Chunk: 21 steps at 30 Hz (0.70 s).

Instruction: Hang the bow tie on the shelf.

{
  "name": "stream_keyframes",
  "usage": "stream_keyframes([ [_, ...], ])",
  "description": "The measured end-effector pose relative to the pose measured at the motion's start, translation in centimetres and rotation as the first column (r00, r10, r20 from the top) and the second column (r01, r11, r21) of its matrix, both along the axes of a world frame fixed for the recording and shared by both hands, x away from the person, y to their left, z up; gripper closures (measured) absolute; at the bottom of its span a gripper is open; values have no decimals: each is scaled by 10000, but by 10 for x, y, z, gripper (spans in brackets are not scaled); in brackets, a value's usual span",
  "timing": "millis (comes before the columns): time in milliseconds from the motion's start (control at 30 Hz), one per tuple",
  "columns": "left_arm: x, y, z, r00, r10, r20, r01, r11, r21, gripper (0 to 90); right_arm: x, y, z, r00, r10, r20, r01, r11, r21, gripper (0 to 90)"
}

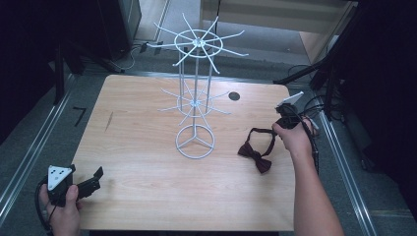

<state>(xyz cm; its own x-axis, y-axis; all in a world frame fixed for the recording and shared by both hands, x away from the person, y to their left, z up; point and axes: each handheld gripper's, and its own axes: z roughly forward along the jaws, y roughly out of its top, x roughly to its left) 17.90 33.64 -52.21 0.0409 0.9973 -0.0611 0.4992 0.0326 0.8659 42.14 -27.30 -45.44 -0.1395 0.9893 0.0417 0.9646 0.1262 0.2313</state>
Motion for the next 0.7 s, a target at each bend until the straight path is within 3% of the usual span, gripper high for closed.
stream_keyframes([
  [467, 0, 0, 0, 10000, -1, 11, 1, 10000, -21, 82, 12, 4, -17, 9982, -364, -471, 354, 9991, -230, 683],
  [700, 0, 0, 0, 10000, -12, -2, 12, 10000, -11, 82, 11, 0, -30, 9976, -572, -388, 555, 9975, -428, 750],
])
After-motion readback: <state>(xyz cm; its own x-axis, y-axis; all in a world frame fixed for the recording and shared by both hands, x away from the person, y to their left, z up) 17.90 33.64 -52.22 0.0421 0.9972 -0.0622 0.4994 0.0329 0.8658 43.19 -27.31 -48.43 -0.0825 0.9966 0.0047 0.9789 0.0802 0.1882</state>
